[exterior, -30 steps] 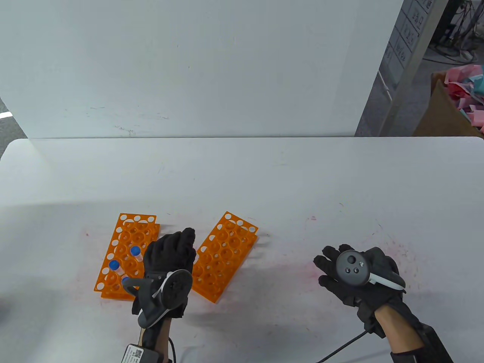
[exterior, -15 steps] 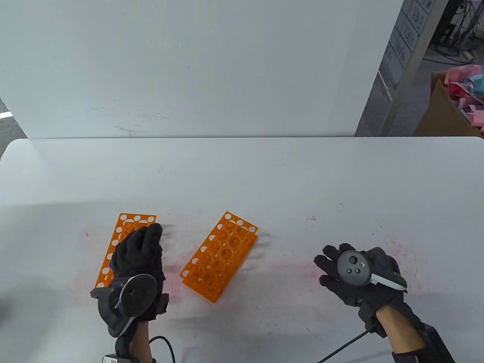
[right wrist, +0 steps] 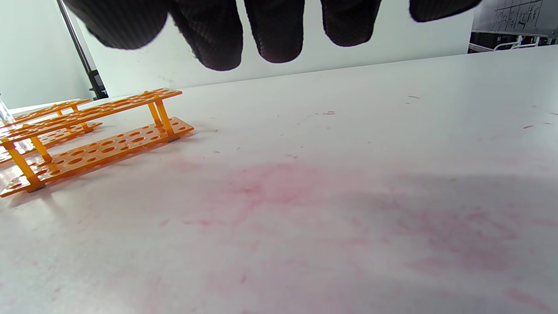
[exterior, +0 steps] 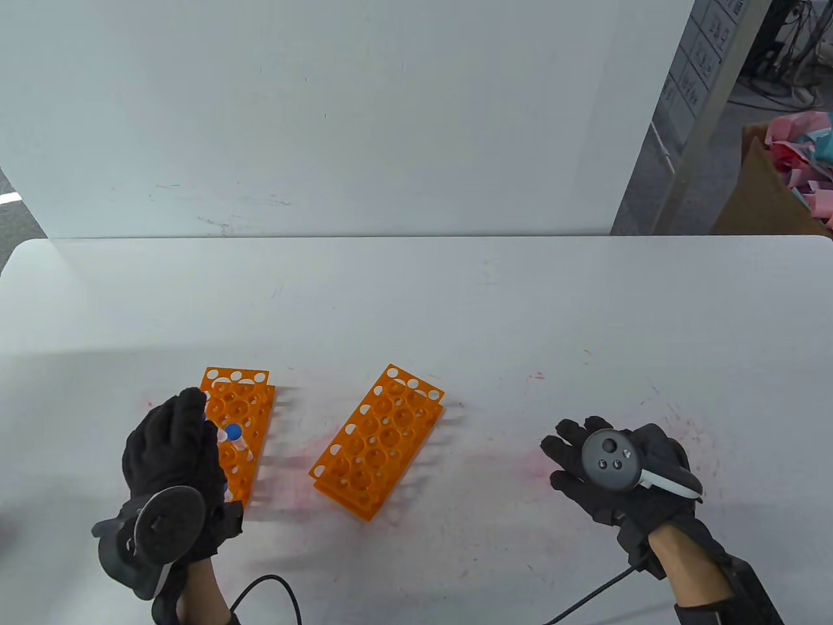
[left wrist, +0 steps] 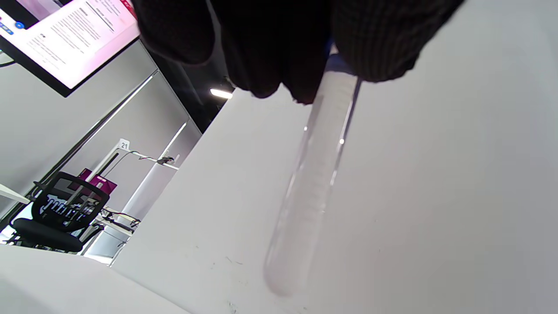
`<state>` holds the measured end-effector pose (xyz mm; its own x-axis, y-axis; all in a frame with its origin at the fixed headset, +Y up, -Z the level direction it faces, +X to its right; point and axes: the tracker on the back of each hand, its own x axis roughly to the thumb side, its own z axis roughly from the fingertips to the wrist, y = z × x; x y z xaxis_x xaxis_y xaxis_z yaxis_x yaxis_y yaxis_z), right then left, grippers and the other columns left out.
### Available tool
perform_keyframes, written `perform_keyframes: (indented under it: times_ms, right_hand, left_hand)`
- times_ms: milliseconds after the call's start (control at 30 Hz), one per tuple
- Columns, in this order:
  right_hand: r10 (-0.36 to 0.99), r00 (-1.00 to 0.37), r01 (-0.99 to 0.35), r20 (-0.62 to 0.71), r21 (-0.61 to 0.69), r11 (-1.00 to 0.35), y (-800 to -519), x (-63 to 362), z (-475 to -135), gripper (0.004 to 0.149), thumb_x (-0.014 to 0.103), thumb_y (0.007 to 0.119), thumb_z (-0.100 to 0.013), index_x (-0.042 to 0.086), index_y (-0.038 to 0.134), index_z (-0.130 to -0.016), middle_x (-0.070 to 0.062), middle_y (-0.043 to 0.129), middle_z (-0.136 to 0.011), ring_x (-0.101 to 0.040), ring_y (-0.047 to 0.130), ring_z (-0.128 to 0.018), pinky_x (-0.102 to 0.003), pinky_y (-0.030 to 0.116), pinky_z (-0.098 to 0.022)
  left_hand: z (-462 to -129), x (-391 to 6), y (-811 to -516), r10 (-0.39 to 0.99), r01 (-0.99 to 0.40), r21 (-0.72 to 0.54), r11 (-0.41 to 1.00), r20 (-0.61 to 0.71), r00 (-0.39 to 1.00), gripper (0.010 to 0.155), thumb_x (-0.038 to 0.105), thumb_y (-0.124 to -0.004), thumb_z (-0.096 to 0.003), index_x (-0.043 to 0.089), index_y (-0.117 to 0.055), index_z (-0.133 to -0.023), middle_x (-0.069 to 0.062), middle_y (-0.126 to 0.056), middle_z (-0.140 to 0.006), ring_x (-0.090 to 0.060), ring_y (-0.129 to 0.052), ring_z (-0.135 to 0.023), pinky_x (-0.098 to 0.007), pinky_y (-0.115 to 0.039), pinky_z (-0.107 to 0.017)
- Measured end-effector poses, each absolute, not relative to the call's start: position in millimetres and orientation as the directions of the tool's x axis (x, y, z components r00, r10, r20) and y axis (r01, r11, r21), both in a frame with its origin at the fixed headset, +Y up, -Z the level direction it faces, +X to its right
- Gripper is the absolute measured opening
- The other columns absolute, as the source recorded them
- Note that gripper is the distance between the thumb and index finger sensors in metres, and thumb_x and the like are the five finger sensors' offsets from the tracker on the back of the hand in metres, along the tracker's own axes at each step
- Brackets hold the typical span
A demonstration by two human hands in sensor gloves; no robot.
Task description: Transfer 4 test tubes between racks (Left hand only)
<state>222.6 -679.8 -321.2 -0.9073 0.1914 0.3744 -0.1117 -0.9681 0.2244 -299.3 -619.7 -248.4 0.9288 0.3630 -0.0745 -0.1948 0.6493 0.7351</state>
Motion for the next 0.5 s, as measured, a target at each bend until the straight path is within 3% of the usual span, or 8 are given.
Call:
perform_keyframes:
  times_ms: [500]
  right_hand:
    - [0.190,-0.908,-0.106,0.374,0.234,-0.966,-681.5,223.0,-322.0,0.060,0.052,0.057,-0.055,0.027,0.052,-0.108,-0.011,0.044,-0.120,-0.053,0.041,-0.104,-0.077,0.040,-0.066]
  left_hand:
    - [-253.5,-331.2,-639.7,0.479,-0.195,0.711,0.676,-0.223,0.849,0.054,0.034,-0.082,-0.0470,0.032,-0.071,-0.099,-0.002,-0.083,-0.099,-0.031,-0.085,-0.090,-0.059,-0.071,-0.067]
